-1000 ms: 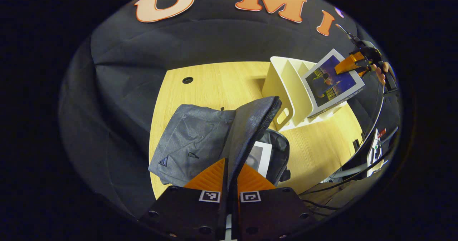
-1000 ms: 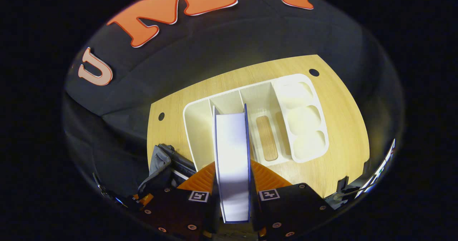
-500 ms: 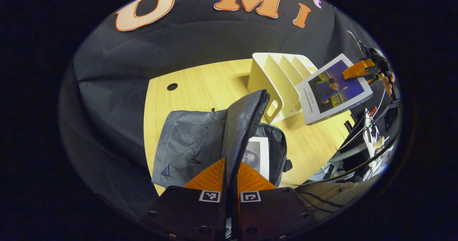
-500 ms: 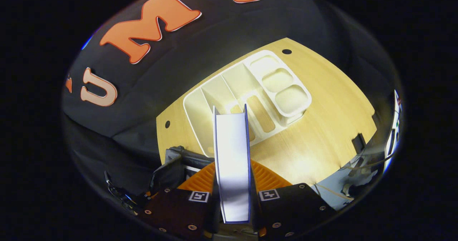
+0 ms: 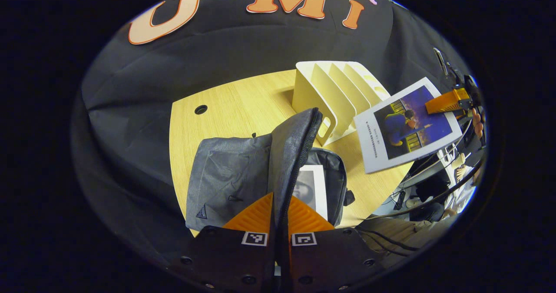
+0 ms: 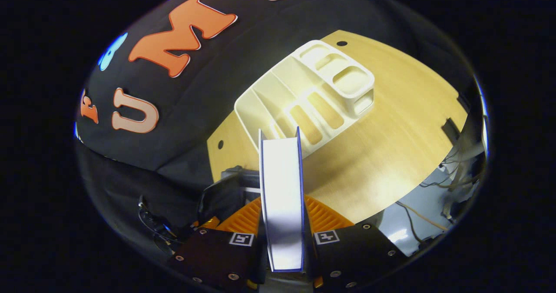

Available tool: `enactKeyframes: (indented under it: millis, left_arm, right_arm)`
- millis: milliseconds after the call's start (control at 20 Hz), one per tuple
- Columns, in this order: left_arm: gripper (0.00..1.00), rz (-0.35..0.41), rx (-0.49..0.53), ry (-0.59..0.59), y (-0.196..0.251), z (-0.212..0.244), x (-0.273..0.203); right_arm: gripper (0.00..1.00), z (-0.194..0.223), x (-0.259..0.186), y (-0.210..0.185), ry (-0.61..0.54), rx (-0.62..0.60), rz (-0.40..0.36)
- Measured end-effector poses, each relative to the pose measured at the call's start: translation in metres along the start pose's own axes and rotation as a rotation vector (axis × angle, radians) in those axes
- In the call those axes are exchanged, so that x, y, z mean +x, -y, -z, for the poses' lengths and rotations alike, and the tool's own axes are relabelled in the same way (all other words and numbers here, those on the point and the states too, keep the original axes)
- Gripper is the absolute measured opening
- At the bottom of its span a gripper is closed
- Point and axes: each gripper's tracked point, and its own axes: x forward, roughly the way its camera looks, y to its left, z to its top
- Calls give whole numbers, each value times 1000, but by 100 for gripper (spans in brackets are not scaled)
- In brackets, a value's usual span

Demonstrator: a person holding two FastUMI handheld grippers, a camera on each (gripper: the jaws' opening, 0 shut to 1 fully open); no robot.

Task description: Open the schoolbag, grab two books from the bookshelf and put them into the schoolbag.

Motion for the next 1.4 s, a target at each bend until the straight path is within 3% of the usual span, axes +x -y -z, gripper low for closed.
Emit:
enactKeyframes:
  millis: [100, 550, 1150, 1400]
  left_arm:
    - [6, -3, 3, 4, 2, -3, 1]
    - [6, -27, -9, 32, 2, -15, -6]
    - [6, -11, -10, 74, 3, -24, -13]
    - [6, 4, -21, 92, 5, -29, -18]
  right_arm:
    - [36, 11, 4, -10, -27, 2, -46]
    - [36, 54, 61, -20, -82, -42, -103]
    - [36, 92, 140, -62, -118, 65, -364]
    - [36, 110, 157, -69, -131, 76, -382]
